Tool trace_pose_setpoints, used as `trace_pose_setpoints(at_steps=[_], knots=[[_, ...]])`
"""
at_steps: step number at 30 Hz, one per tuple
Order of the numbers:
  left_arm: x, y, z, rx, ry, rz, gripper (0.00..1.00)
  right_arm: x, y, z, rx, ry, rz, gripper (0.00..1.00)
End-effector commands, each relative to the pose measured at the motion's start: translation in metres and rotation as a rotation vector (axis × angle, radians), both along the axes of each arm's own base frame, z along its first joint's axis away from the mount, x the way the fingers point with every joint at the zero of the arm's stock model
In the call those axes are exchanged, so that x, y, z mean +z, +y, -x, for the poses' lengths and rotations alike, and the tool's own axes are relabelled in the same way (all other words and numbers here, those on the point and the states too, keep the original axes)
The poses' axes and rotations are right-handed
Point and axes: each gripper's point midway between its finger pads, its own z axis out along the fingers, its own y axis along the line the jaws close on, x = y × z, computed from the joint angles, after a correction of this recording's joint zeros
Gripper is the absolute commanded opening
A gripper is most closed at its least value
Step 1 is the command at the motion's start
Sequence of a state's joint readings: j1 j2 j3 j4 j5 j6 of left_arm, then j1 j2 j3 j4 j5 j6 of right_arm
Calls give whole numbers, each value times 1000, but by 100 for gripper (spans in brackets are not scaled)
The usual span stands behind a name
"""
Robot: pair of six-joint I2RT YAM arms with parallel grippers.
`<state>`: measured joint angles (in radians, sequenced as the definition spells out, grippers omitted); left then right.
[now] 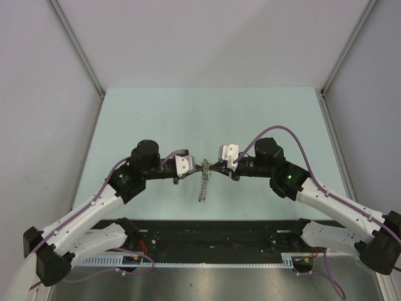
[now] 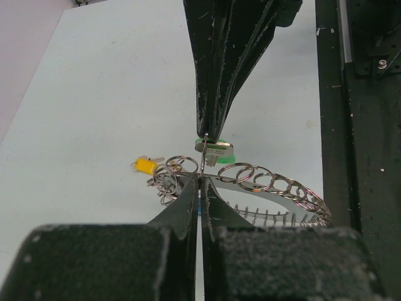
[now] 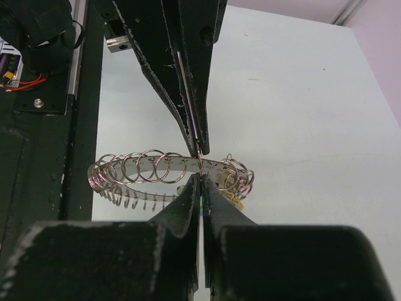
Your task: Put the keys on the keyring
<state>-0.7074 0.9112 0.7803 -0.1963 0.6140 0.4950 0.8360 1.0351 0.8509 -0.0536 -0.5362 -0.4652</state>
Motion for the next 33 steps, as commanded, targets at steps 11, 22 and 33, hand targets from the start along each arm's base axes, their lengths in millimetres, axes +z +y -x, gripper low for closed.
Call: trace_pose_setpoints(at_steps=[11, 22, 33], knots=[[21, -10, 8, -64, -35, 69, 0, 17, 7, 0, 28, -54, -56, 0], [19, -15, 19, -134, -5, 79, 0, 14, 9, 7, 67, -63, -45, 0], [22, -17, 19, -130, 13, 96, 0, 13, 10, 8, 83, -74, -40, 0]])
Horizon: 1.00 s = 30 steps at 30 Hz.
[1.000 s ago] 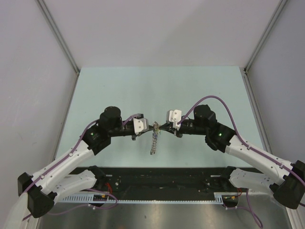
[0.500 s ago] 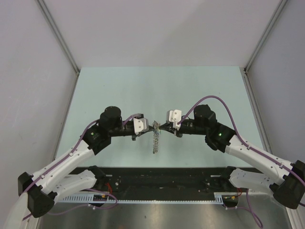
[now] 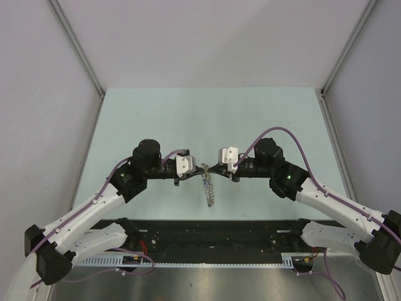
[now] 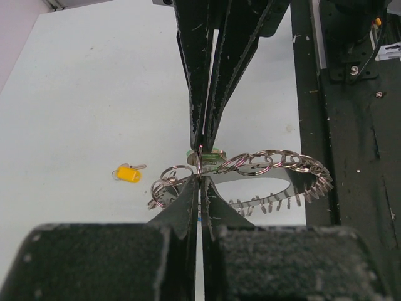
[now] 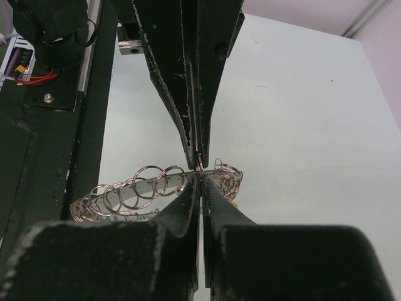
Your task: Put the keys on the keyring
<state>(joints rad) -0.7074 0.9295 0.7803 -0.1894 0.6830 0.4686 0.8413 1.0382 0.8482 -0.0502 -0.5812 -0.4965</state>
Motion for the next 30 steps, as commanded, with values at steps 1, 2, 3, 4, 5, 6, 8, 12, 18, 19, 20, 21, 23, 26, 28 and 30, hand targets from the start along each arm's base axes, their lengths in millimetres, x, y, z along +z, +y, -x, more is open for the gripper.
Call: trace_pose_setpoints(at_steps=[1, 2, 3, 4, 5, 6, 8, 12, 18, 19, 20, 21, 23, 26, 28, 30], knots=[[26, -11, 8, -61, -32, 92, 0, 13, 6, 0, 26, -55, -42, 0], [28, -11, 7, -54, -25, 98, 0, 14, 6, 0, 23, -58, -41, 0], [30, -11, 6, -36, -6, 108, 0, 9, 3, 1, 15, -45, -21, 0], [32, -12, 4, -24, 2, 116, 0, 9, 2, 0, 10, -48, -18, 0], [35, -12, 3, -13, 10, 123, 0, 9, 1, 0, 2, -49, -14, 0], [36, -13, 3, -3, 38, 131, 0, 9, 0, -1, -7, -54, -12, 0], [36, -14, 0, 14, 66, 132, 0, 11, -3, -1, -16, -59, -13, 0], [35, -16, -2, 32, 118, 118, 0, 10, -4, -4, -37, -67, -5, 0], [31, -13, -6, 84, 165, 102, 0, 7, -7, -6, -62, -71, 11, 0], [31, -12, -6, 90, 168, 105, 0, 8, -7, -7, -64, -74, 11, 0], [32, -11, -6, 95, 168, 108, 0, 8, -7, -6, -62, -71, 11, 0], [34, -10, -6, 102, 162, 116, 0, 9, -7, -6, -62, -75, 9, 0], [37, -9, -7, 112, 159, 123, 0, 8, -7, -6, -62, -74, 12, 0], [38, -8, -6, 112, 159, 123, 0, 7, -8, -7, -69, -73, 17, 0], [37, -8, -7, 113, 163, 115, 0, 7, -9, -7, -73, -74, 17, 0], [35, -7, -8, 118, 167, 107, 0, 8, -10, -8, -83, -75, 17, 0]])
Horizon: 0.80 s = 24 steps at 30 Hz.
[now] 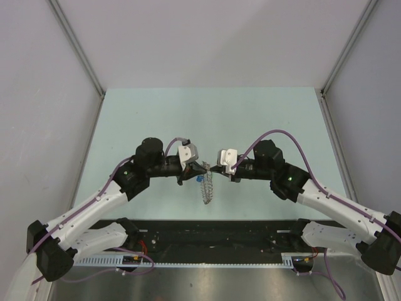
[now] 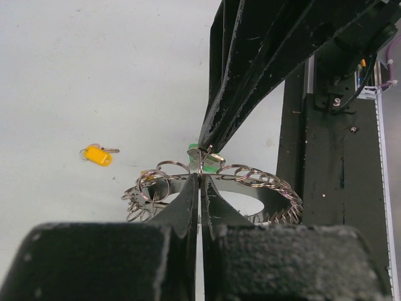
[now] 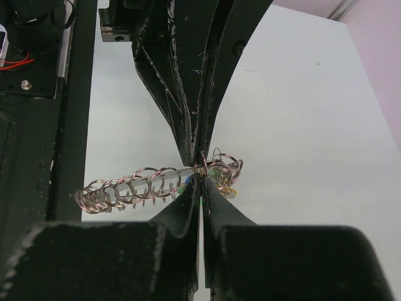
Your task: Put the keys on the keyring
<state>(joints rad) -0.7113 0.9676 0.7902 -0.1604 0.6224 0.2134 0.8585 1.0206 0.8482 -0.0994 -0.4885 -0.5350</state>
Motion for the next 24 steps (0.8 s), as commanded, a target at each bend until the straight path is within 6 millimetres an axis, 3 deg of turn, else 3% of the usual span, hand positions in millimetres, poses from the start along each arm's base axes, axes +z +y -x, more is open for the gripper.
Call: trace_pose_setpoints(at_steps=[1, 17, 24], knots=[[39, -2, -3, 8, -67, 71, 0, 15, -3, -2, -19, -44, -30, 0], [43, -2, -8, 43, -50, 91, 1, 12, -2, -4, -23, -42, -25, 1], [55, -3, -5, 46, -33, 140, 0, 8, 0, -4, -17, -35, -17, 0]])
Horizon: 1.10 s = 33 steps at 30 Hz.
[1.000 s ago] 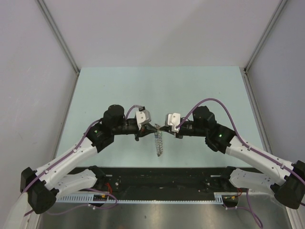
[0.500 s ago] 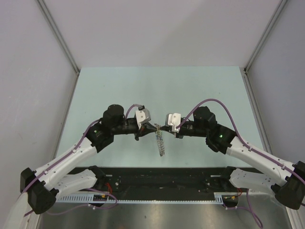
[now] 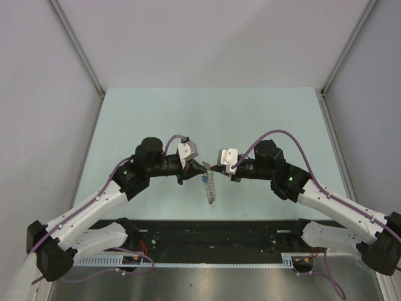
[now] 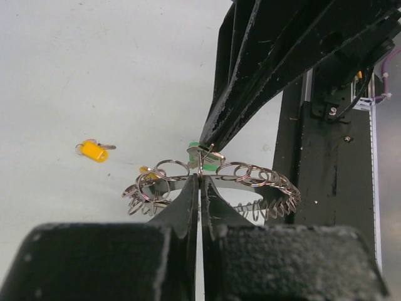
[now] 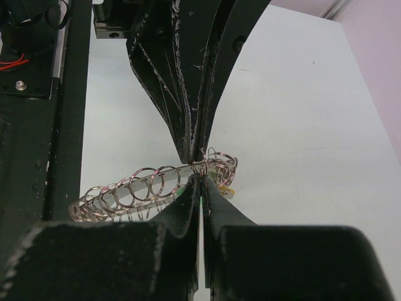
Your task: Put the keys on the keyring
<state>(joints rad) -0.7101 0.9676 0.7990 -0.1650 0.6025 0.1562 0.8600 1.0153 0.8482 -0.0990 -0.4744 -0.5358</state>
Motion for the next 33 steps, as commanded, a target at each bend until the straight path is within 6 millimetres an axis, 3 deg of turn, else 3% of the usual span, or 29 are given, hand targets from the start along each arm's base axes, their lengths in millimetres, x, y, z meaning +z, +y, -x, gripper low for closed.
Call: trace_pose_setpoints(at_steps=[1, 10, 19, 23, 31, 33], knots=[[55, -4, -4, 18, -82, 136, 0, 6, 2, -3, -5, -29, -14, 0], [75, 1, -9, 104, -84, 290, 0, 7, 5, -2, 12, -17, -26, 0], [64, -4, -11, 120, -42, 390, 1, 13, 8, 2, 36, -10, -53, 0], [54, 0, -9, 134, -32, 367, 20, 13, 6, 3, 40, -11, -48, 0], [32, 10, 0, 119, -33, 259, 34, 13, 4, 14, 94, -15, -45, 0], [36, 11, 1, 101, -56, 238, 38, 12, 4, 15, 98, -14, -41, 0]])
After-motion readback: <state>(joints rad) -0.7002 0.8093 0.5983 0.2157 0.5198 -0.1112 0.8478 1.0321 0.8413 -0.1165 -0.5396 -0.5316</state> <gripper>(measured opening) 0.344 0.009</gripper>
